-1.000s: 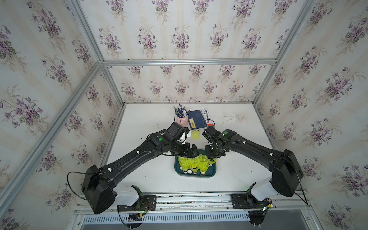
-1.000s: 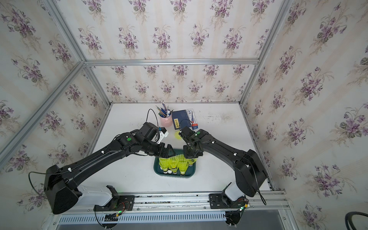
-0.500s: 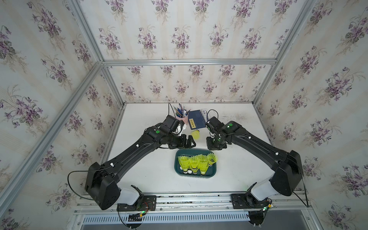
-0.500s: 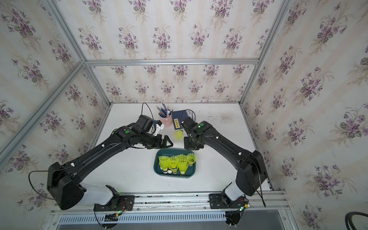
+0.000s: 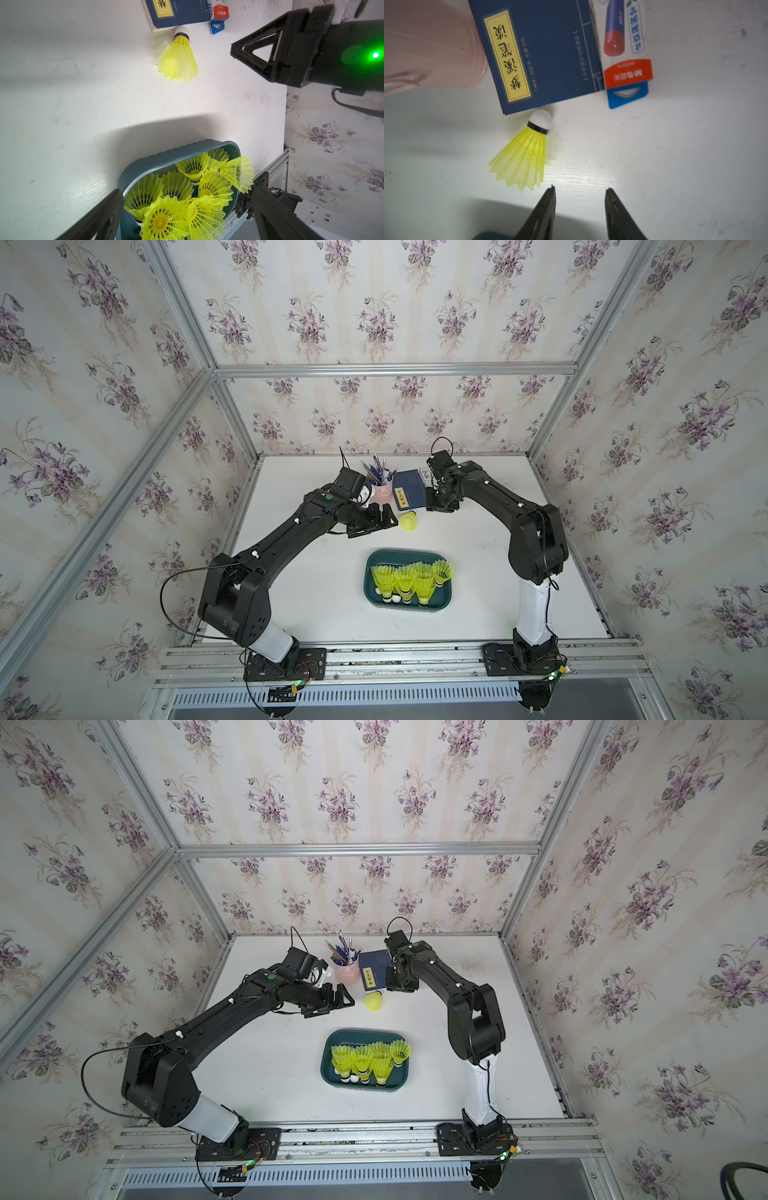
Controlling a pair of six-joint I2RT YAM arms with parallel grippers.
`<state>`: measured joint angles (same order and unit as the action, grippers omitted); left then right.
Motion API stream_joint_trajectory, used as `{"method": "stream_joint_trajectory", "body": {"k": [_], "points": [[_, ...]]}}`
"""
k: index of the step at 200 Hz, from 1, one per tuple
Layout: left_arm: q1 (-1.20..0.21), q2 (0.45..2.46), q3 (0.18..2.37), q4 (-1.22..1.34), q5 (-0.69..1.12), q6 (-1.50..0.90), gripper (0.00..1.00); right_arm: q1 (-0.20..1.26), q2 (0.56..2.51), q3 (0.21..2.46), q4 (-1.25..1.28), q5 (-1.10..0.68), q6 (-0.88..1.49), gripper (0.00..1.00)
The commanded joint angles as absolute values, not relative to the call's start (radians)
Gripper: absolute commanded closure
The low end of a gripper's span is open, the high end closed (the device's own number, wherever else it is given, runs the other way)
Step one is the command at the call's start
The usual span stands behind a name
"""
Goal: Put the shuttlecocks into the storage box
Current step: Adjust the shuttlecock at the center of the board.
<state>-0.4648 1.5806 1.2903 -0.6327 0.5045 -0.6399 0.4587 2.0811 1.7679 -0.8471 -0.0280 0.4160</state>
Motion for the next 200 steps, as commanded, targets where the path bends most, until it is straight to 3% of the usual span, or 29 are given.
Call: {"method": "stream_joint_trajectory", "body": {"k": [1,29,143,200], "points": [[-0.452,1.597,1.303,-0.599,0.513,-0.654,0.01,0.459,2.148,1.842,-0.817,-0.061,0.464,0.55],[-0.443,1.633,1.319,-0.551,0.537,-0.667,0.01,0.457,2.220,1.904,-0.787,-0.090,0.549,0.51],[-0.394,1.717,1.342,-0.442,0.593,-0.729,0.01,0.463,2.325,1.904,-0.720,-0.155,0.788,0.50],[-0.392,1.677,1.301,-0.443,0.595,-0.721,0.01,0.465,2.233,1.710,-0.607,-0.190,0.954,0.63]]}}
